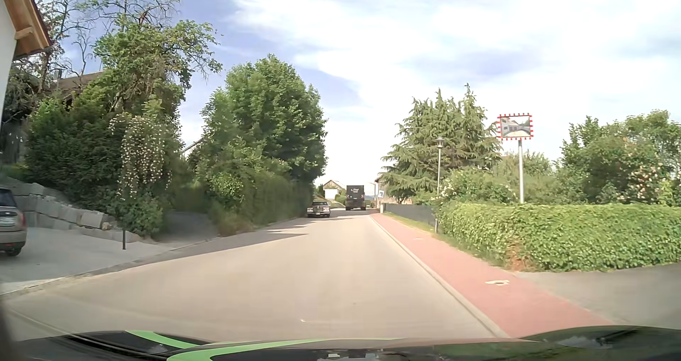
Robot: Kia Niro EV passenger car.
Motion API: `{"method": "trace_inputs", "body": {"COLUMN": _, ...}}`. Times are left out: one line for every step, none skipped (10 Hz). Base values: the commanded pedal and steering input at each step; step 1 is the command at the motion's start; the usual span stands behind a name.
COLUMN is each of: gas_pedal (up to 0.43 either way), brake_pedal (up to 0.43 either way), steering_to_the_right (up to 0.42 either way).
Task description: Follow the waypoints while adhering to traffic rules and regulations
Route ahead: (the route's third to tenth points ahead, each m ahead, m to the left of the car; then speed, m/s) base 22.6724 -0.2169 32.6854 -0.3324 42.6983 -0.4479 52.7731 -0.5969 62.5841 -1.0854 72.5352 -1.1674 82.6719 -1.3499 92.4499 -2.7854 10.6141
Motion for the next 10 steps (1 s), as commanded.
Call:
{"method": "trace_inputs", "body": {"gas_pedal": 0.098, "brake_pedal": 0.000, "steering_to_the_right": 0.004}}
{"method": "trace_inputs", "body": {"gas_pedal": 0.098, "brake_pedal": 0.000, "steering_to_the_right": 0.003}}
{"method": "trace_inputs", "body": {"gas_pedal": 0.098, "brake_pedal": 0.000, "steering_to_the_right": 0.002}}
{"method": "trace_inputs", "body": {"gas_pedal": 0.098, "brake_pedal": 0.000, "steering_to_the_right": -0.001}}
{"method": "trace_inputs", "body": {"gas_pedal": 0.110, "brake_pedal": 0.000, "steering_to_the_right": -0.004}}
{"method": "trace_inputs", "body": {"gas_pedal": 0.110, "brake_pedal": 0.000, "steering_to_the_right": -0.005}}
{"method": "trace_inputs", "body": {"gas_pedal": 0.110, "brake_pedal": 0.000, "steering_to_the_right": -0.004}}
{"method": "trace_inputs", "body": {"gas_pedal": 0.110, "brake_pedal": 0.000, "steering_to_the_right": -0.003}}
{"method": "trace_inputs", "body": {"gas_pedal": 0.110, "brake_pedal": 0.000, "steering_to_the_right": -0.003}}
{"method": "trace_inputs", "body": {"gas_pedal": 0.110, "brake_pedal": 0.000, "steering_to_the_right": -0.003}}
